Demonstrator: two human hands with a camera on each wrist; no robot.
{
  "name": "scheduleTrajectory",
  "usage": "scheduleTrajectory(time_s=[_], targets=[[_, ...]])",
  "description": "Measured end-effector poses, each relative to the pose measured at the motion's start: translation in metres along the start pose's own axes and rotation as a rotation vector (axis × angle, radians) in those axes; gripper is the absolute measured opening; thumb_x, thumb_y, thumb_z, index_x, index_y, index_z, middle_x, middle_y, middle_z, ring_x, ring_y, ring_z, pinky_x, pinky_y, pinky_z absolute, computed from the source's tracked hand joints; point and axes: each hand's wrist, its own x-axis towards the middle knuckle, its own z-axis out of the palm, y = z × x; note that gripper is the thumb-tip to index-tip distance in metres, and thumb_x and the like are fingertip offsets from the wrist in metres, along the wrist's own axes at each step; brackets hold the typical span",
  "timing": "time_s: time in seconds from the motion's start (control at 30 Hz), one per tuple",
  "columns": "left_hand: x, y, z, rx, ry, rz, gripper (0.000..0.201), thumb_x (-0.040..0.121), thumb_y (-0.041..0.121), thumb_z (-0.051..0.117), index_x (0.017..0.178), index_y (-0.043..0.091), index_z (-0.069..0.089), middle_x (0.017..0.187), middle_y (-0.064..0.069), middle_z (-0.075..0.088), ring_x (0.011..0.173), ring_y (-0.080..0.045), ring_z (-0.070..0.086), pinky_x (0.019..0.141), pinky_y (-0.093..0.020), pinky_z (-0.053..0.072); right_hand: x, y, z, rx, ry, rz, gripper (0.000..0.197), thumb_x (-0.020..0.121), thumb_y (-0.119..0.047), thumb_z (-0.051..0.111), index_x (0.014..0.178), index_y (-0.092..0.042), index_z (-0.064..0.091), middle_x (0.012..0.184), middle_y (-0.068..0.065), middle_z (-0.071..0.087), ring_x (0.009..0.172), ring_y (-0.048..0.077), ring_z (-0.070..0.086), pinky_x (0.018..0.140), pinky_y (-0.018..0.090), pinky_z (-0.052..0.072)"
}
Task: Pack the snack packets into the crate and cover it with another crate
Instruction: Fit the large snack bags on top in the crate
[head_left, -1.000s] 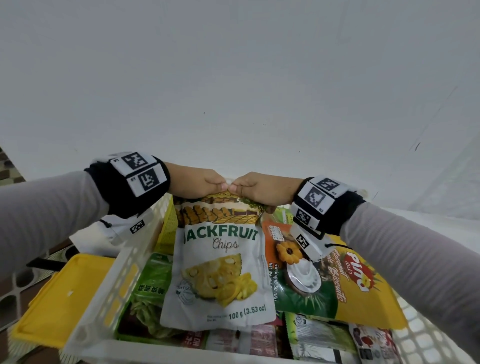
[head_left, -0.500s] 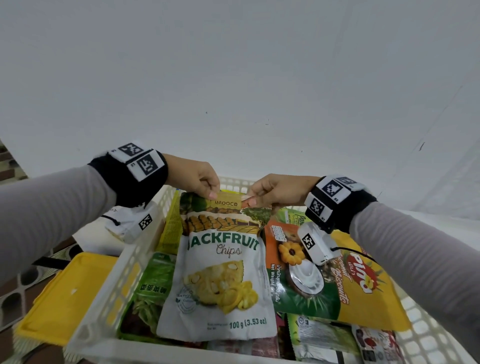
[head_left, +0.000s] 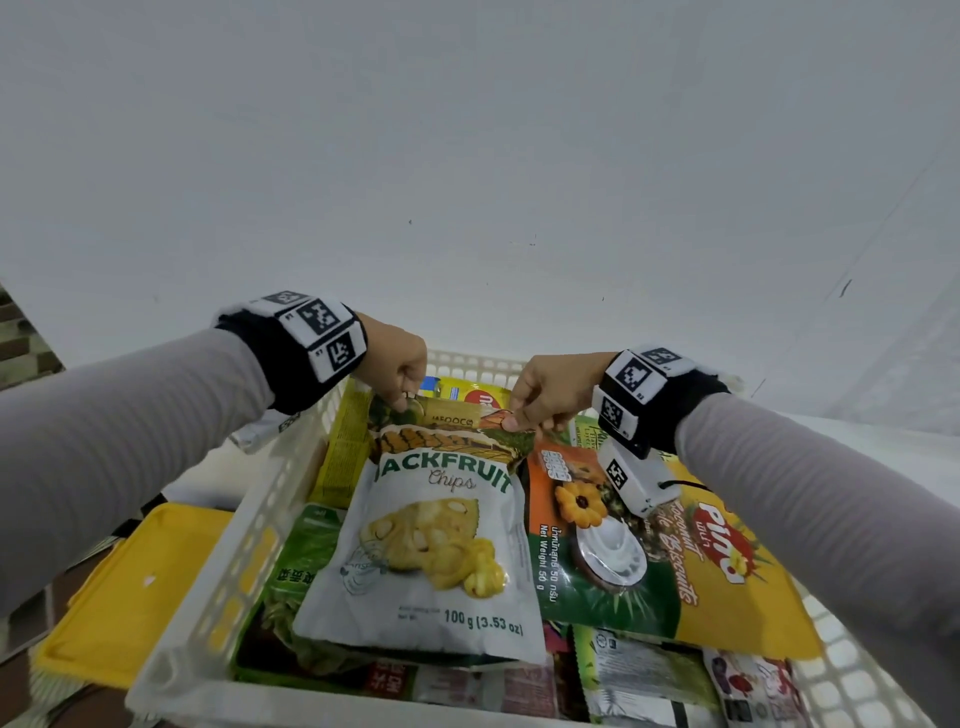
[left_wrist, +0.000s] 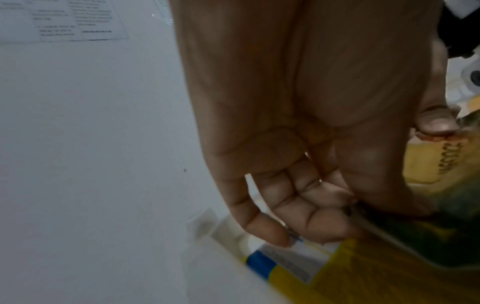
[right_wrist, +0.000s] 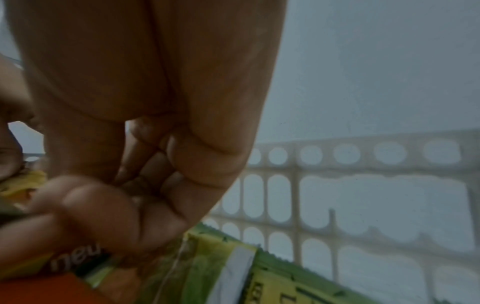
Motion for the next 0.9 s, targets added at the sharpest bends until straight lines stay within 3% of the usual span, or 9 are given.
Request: scheduleTrajectory(time_s=[0.13, 0.27, 0.37, 0.47, 0.63, 0.7, 0.77, 0.83, 0.9], targets=[[0.001, 0.008, 0.003, 0.181, -0.041, -0.058, 0.022, 0.092, 0.028, 0.056, 0.079, 0.016, 0.041, 0.068, 0.005, 0.037, 0.076, -0.018, 0.040, 0.052, -0.018, 0.026, 0.002, -0.002, 0.001, -0.083, -0.003, 0.019, 0.019, 0.089, -0.015, 0.063, 0.070, -0.016, 0.064, 0.062, 0.003, 0.061, 0.047, 0.004, 0.054, 0.050, 0.016, 0.047], [-0.007, 0.027, 0.002, 0.334, -0.043, -0.107, 0.018, 0.094, 0.030, 0.052, 0.091, 0.013, 0.048, 0.077, 0.000, 0.045, 0.071, -0.017, 0.044, 0.057, -0.023, 0.031, 0.002, -0.014, 0.003, -0.385, 0.076, 0.035, 0.024, 0.086, -0.023, 0.066, 0.062, -0.022, 0.064, 0.056, -0.008, 0.063, 0.044, 0.001, 0.052, 0.050, 0.017, 0.041], [-0.015, 0.038, 0.003, 0.455, 0.000, -0.121, 0.019, 0.095, 0.026, 0.053, 0.086, 0.010, 0.049, 0.076, -0.001, 0.047, 0.071, -0.018, 0.047, 0.068, -0.030, 0.043, 0.002, -0.025, 0.011, -0.632, 0.179, 0.076, 0.030, 0.083, -0.030, 0.068, 0.061, -0.010, 0.062, 0.049, -0.004, 0.051, 0.046, 0.010, 0.045, 0.045, 0.020, 0.036], [-0.027, 0.053, 0.004, 0.545, 0.053, -0.128, 0.013, 0.095, 0.011, 0.046, 0.104, 0.011, 0.055, 0.077, -0.001, 0.048, 0.079, -0.022, 0.050, 0.079, -0.032, 0.042, 0.003, -0.031, 0.023, -0.795, 0.283, 0.073, 0.051, 0.086, -0.039, 0.062, 0.050, -0.011, 0.039, 0.048, -0.001, 0.040, 0.045, 0.012, 0.036, 0.043, 0.022, 0.028], [-0.056, 0.080, 0.020, 0.434, 0.146, 0.073, 0.031, 0.095, 0.011, 0.039, 0.126, 0.005, 0.045, 0.119, -0.012, 0.056, 0.106, -0.028, 0.056, 0.075, -0.032, 0.044, 0.000, -0.034, 0.027, -0.789, 0.319, 0.103, 0.047, 0.085, -0.027, 0.062, 0.049, -0.012, 0.037, 0.048, 0.001, 0.039, 0.045, 0.013, 0.036, 0.042, 0.023, 0.029], [-0.070, 0.087, 0.029, 0.334, 0.077, 0.162, 0.042, 0.097, 0.017, 0.036, 0.137, 0.004, 0.034, 0.135, -0.015, 0.045, 0.118, -0.029, 0.050, 0.092, -0.035, 0.045, -0.001, -0.035, 0.028, -0.777, 0.331, 0.108, 0.046, 0.083, -0.021, 0.063, 0.047, -0.012, 0.036, 0.047, 0.001, 0.038, 0.044, 0.013, 0.035, 0.043, 0.023, 0.030], [-0.083, 0.086, 0.036, 0.211, 0.015, 0.139, 0.065, 0.098, 0.038, 0.037, 0.149, 0.006, 0.011, 0.154, -0.017, 0.017, 0.140, -0.031, 0.026, 0.111, -0.043, 0.030, 0.000, -0.035, 0.031, -0.768, 0.353, 0.116, 0.045, 0.081, -0.017, 0.065, 0.047, -0.012, 0.036, 0.046, 0.002, 0.038, 0.044, 0.014, 0.036, 0.045, 0.023, 0.033], [-0.092, 0.084, 0.040, 0.205, -0.078, 0.074, 0.090, 0.091, 0.061, 0.034, 0.148, 0.012, -0.014, 0.157, -0.008, -0.015, 0.146, -0.023, -0.004, 0.118, -0.043, 0.012, -0.003, -0.036, 0.032, -0.761, 0.372, 0.113, 0.046, 0.081, -0.017, 0.066, 0.047, -0.012, 0.036, 0.047, 0.001, 0.039, 0.044, 0.015, 0.037, 0.047, 0.024, 0.035], [-0.094, 0.081, 0.046, 0.226, -0.139, 0.027, 0.101, 0.084, 0.070, 0.036, 0.144, 0.016, -0.025, 0.153, -0.003, -0.029, 0.144, -0.019, -0.015, 0.119, -0.044, 0.006, -0.008, -0.038, 0.031, -0.765, 0.379, 0.106, 0.047, 0.083, -0.021, 0.068, 0.049, -0.013, 0.035, 0.048, 0.001, 0.040, 0.045, 0.015, 0.038, 0.048, 0.025, 0.036]])
